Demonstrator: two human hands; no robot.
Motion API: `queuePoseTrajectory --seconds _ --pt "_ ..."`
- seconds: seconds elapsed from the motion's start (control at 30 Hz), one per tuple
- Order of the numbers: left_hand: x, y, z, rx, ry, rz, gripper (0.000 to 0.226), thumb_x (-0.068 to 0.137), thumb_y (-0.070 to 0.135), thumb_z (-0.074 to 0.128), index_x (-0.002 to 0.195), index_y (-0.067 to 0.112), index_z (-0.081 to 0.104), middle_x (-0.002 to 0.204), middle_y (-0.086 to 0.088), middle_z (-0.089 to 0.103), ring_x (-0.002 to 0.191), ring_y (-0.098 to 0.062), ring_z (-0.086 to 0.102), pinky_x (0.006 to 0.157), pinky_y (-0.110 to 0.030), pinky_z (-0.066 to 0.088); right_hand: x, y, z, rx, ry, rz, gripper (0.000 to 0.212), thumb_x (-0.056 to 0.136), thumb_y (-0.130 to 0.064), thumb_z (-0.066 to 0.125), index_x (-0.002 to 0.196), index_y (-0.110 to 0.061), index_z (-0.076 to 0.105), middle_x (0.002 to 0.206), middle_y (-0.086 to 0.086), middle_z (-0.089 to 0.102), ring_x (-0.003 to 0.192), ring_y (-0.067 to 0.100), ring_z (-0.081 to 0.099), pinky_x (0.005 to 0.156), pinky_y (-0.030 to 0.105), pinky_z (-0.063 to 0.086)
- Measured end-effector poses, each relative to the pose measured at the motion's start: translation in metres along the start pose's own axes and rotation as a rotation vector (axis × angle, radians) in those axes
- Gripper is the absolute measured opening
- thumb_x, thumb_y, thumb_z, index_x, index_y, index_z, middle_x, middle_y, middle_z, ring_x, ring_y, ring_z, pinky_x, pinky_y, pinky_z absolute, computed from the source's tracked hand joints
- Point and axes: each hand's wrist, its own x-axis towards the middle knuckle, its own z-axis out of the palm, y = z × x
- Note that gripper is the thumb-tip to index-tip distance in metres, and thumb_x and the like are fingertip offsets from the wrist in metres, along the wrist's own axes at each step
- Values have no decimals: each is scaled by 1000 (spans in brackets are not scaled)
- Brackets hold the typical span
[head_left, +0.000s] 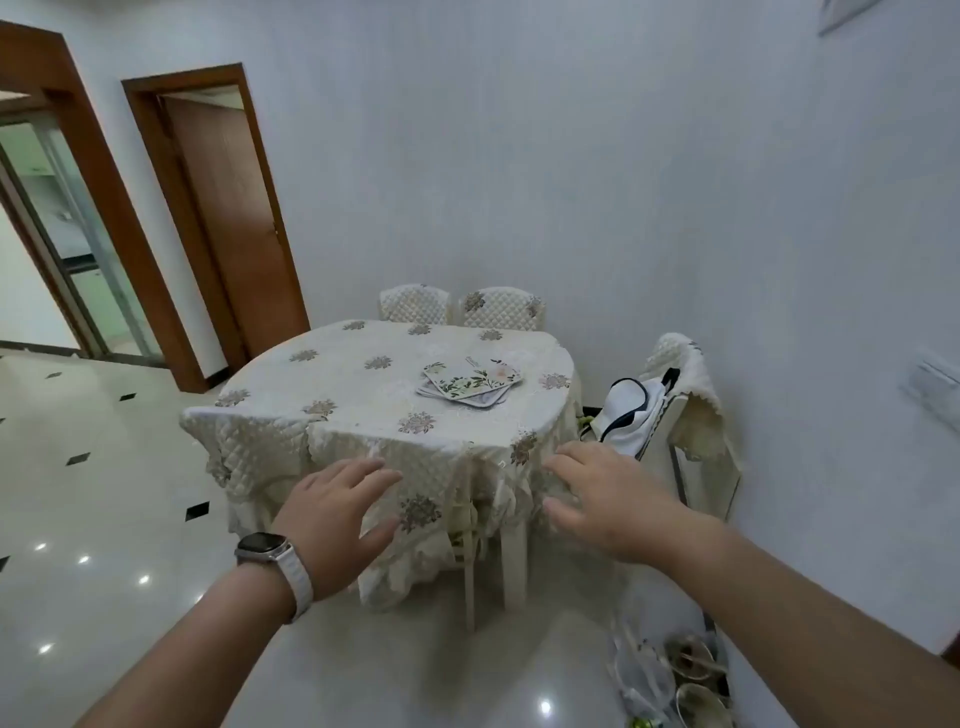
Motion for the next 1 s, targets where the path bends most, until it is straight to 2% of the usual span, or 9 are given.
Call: queuePoseTrajectory --seconds 0.3,0.5,0.73,0.83,1.0 --pt "45 -14 48 -42 -9 -8 49 80 52 45 118 26 63 120 1 65 110 -24 62 86 -43 52 47 34 31 -1 13 -14 48 93 -47 45 134 -24 50 131 -5 53 120 16 46 97 31 39" --pt "123 -64 105 -60 -62 14 50 82 53 42 123 28 59 124 2 63 112 -22 60 90 -43 50 134 61 66 -4 -74 35 49 93 -49 43 134 -22 50 132 -5 51 119 17 45 99 33 39" --pt "221 -133 160 -139 -95 4 52 78 52 42 118 27 64 119 1 66 106 -24 63 85 -43 52 247 80 81 -37 -144 90 48 92 -50 40 133 -25 49 130 -7 52 117 14 45 98 32 41" --pt "264 -153 171 -171 -83 16 52 78 52 42 117 26 65 118 -1 67 106 -26 64 84 -44 53 284 93 73 -38 -123 128 49 94 -46 42 138 -23 47 137 -6 49 123 15 44 102 33 38" --pt "310 -161 191 -188 -97 51 55 79 54 39 124 30 61 126 3 63 115 -21 59 92 -41 49 321 115 72 -13 -112 171 50 96 -47 42 140 -24 44 140 -7 47 124 15 43 103 32 37"
